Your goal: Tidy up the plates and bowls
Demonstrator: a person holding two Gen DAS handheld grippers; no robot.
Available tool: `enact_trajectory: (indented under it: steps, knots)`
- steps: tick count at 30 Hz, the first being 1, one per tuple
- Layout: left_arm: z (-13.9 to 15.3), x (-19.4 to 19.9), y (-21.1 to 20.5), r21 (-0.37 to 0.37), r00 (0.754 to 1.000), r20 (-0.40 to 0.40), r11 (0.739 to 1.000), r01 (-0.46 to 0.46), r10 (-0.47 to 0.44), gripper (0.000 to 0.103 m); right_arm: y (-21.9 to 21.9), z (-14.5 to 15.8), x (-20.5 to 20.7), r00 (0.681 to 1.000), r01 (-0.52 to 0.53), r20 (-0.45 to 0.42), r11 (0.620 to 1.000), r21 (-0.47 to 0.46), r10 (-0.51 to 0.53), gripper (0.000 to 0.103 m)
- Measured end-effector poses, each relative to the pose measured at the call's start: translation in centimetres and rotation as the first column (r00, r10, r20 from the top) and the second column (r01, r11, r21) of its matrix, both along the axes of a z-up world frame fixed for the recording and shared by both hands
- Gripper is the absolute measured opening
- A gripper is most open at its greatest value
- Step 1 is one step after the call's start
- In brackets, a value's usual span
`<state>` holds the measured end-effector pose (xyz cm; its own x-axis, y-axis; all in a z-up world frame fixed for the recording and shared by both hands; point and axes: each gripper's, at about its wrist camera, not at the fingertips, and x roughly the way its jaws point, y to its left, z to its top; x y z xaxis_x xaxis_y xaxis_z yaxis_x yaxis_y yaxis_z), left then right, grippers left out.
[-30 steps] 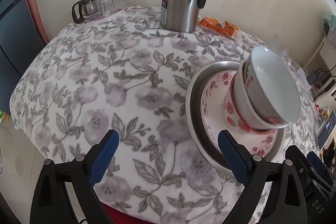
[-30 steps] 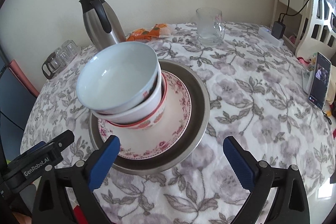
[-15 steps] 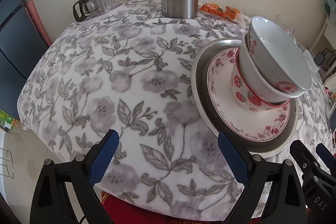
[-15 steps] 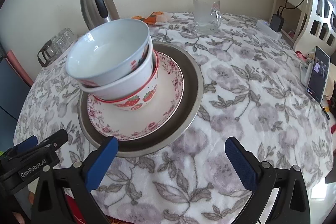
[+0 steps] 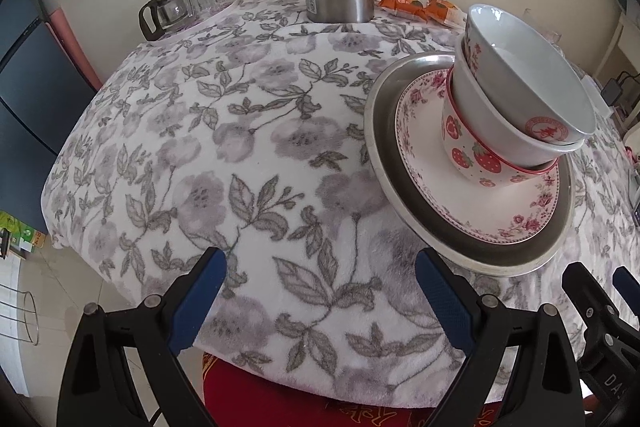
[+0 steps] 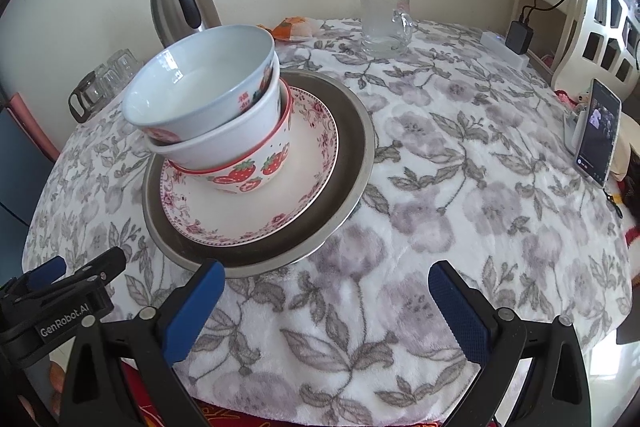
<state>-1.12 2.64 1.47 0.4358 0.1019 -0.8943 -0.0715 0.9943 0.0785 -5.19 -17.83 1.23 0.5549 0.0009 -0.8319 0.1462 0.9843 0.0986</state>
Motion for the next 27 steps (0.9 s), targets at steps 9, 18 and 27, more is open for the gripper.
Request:
enact_trajectory:
  steps: [9, 18, 27]
  knots:
    - [0.4, -0.4, 0.2, 0.02, 1.0, 0.003, 1.0, -0.017, 0.017, 0.096, -0.1, 0.0, -0.7, 1.0, 0.005, 0.003, 1.0, -0.001, -0.005, 0.103]
    - [0.6, -0.6, 0.1, 0.032, 1.0, 0.003, 0.999, -0.023, 0.023, 0.096, -0.1, 0.0, -1.0, 1.0, 0.001, -0.001, 1.0, -0.005, -0.001, 0.103]
    - [0.9, -0.8, 0.0, 0.04, 1.0, 0.017, 0.999, -0.026, 0.026, 0.096, -0.2, 0.1, -1.1, 1.0, 0.002, 0.001, 1.0, -0.006, -0.002, 0.103]
